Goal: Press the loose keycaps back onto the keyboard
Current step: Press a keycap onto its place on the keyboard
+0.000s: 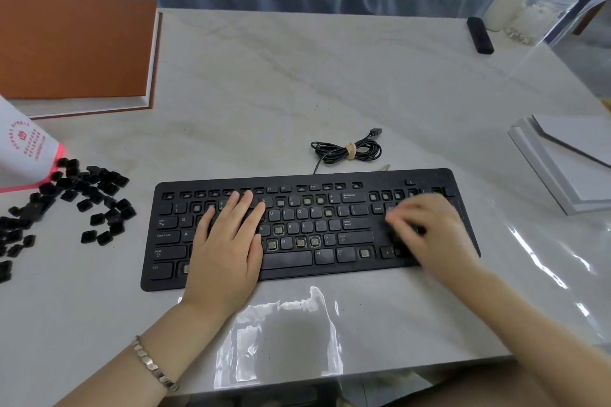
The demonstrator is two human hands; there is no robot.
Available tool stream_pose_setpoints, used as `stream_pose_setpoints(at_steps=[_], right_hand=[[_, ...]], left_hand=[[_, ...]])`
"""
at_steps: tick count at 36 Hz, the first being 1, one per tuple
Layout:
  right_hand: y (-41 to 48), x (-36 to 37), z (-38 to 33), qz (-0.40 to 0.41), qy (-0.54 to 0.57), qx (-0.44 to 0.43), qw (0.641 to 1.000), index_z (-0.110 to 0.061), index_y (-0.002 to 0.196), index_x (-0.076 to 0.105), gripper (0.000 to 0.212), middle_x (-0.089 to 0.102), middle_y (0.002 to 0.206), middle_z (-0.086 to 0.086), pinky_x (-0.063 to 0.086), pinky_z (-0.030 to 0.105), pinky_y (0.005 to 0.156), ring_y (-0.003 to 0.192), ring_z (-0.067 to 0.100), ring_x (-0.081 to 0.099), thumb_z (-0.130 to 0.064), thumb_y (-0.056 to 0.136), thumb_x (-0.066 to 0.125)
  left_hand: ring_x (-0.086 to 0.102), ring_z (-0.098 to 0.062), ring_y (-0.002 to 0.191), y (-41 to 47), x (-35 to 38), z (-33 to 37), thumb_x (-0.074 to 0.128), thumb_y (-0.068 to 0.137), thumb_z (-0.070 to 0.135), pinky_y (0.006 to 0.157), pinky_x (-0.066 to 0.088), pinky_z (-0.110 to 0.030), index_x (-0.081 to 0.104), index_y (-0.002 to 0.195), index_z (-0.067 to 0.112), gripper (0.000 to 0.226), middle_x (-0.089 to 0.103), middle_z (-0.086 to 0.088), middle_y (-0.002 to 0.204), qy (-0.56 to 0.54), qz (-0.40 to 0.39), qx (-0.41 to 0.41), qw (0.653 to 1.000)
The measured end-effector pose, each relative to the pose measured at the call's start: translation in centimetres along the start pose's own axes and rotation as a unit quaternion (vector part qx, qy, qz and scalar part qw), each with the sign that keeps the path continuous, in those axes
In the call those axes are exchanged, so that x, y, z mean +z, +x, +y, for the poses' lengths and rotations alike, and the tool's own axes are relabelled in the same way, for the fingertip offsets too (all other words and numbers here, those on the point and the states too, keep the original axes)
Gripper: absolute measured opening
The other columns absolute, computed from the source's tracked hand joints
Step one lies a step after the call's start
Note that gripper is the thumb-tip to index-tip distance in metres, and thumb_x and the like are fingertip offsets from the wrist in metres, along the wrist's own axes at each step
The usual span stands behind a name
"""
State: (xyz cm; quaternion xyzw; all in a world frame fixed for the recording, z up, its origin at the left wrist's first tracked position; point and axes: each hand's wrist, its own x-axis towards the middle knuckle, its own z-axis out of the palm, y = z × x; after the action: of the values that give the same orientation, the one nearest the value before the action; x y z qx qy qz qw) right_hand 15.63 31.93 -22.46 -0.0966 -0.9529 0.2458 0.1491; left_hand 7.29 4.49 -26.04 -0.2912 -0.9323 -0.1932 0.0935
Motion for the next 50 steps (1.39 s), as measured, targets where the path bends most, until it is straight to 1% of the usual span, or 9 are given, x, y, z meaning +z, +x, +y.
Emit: stream_pose_setpoints(at_steps=[3, 12, 16, 23, 30, 35, 40, 44, 50], right_hand=[[4.8, -0.5, 0.4, -0.026, 0.016, 0.107, 0.994, -0.01, 0.1, 0.072, 0.018, 0.066, 0.096, 0.003, 0.038, 0.023, 0.084, 0.091, 0.02, 0.058, -0.012, 0.082, 0.067], [13.0, 0.5, 0.9, -0.166, -0.046, 0.285, 0.943, -0.007, 0.093, 0.067, 0.028, 0.067, 0.1, 0.01, 0.045, 0.027, 0.077, 0.094, 0.025, 0.061, -0.022, 0.072, 0.079], [13.9, 0.9, 0.9, -0.196, -0.093, 0.299, 0.929, -0.002, 0.104, 0.065, 0.045, 0.067, 0.105, 0.013, 0.048, 0.03, 0.082, 0.099, 0.027, 0.062, -0.027, 0.07, 0.081], [13.2, 0.6, 1.1, -0.169, -0.001, 0.31, 0.936, -0.007, 0.088, 0.069, 0.027, 0.068, 0.1, 0.014, 0.045, 0.027, 0.081, 0.091, 0.025, 0.061, -0.014, 0.066, 0.083], [13.9, 0.5, 0.0, -0.186, -0.037, 0.32, 0.928, 0.001, 0.101, 0.068, 0.032, 0.065, 0.107, 0.016, 0.048, 0.032, 0.09, 0.103, 0.027, 0.06, -0.017, 0.076, 0.075], [13.7, 1.2, 1.4, -0.086, 0.038, 0.328, 0.94, -0.003, 0.095, 0.066, 0.025, 0.065, 0.093, 0.014, 0.04, 0.022, 0.059, 0.08, 0.02, 0.054, -0.005, 0.072, 0.077], [12.8, 1.5, 2.5, -0.045, 0.015, 0.308, 0.95, -0.009, 0.088, 0.066, 0.019, 0.067, 0.092, 0.009, 0.043, 0.027, 0.072, 0.091, 0.027, 0.062, -0.022, 0.076, 0.073], [12.6, 1.1, 2.0, -0.1, -0.062, 0.317, 0.941, -0.003, 0.094, 0.066, 0.046, 0.067, 0.095, 0.011, 0.051, 0.036, 0.081, 0.093, 0.029, 0.062, -0.037, 0.068, 0.08], [13.4, 1.3, 1.2, -0.138, -0.05, 0.346, 0.927, 0.002, 0.099, 0.068, 0.038, 0.069, 0.1, 0.014, 0.051, 0.037, 0.081, 0.098, 0.031, 0.063, -0.019, 0.069, 0.077]], left_hand=[[0.039, -0.022, 0.132, -0.1, -0.1, 0.0, 0.034, 0.092, 0.023, 0.108, 0.026, -0.045, 0.058, 0.128, 0.008, 0.045, 0.052, -0.01, 0.137, 0.001, -0.002, -0.001, 1.0], [0.038, -0.02, 0.132, 0.1, -0.1, 0.0, 0.033, 0.092, 0.024, 0.108, 0.026, -0.045, 0.059, 0.127, 0.009, 0.046, 0.053, -0.009, 0.137, 0.009, -0.004, -0.004, 1.0], [0.038, -0.02, 0.132, 0.1, -0.1, -0.1, 0.033, 0.093, 0.024, 0.108, 0.026, -0.045, 0.058, 0.128, 0.009, 0.046, 0.053, -0.008, 0.137, 0.011, -0.006, -0.003, 1.0], [0.038, -0.02, 0.133, 0.0, -0.2, 0.0, 0.016, 0.1, 0.033, 0.11, 0.025, -0.044, 0.058, 0.128, 0.01, 0.055, 0.052, -0.007, 0.138, 0.012, -0.021, -0.011, 1.0], [0.037, -0.019, 0.133, 0.1, -0.1, 0.1, 0.016, 0.1, 0.032, 0.11, 0.025, -0.043, 0.058, 0.128, 0.011, 0.055, 0.052, -0.007, 0.138, 0.011, -0.022, -0.013, 1.0], [0.038, -0.019, 0.132, 0.1, -0.1, 0.1, 0.016, 0.1, 0.032, 0.109, 0.025, -0.044, 0.058, 0.128, 0.011, 0.054, 0.052, -0.007, 0.138, 0.011, -0.023, -0.015, 1.0], [0.038, -0.019, 0.132, 0.1, -0.2, 0.0, 0.014, 0.101, 0.034, 0.109, 0.025, -0.043, 0.059, 0.128, 0.011, 0.057, 0.052, -0.007, 0.138, 0.007, -0.018, -0.013, 1.0], [0.039, -0.019, 0.133, 0.1, -0.1, 0.0, 0.015, 0.101, 0.034, 0.11, 0.025, -0.044, 0.058, 0.128, 0.011, 0.056, 0.052, -0.006, 0.138, 0.003, -0.017, -0.012, 1.0], [0.037, -0.019, 0.133, 0.1, -0.1, 0.1, 0.017, 0.1, 0.032, 0.108, 0.026, -0.046, 0.058, 0.128, 0.011, 0.054, 0.053, -0.007, 0.137, 0.0, -0.02, -0.012, 1.0]])
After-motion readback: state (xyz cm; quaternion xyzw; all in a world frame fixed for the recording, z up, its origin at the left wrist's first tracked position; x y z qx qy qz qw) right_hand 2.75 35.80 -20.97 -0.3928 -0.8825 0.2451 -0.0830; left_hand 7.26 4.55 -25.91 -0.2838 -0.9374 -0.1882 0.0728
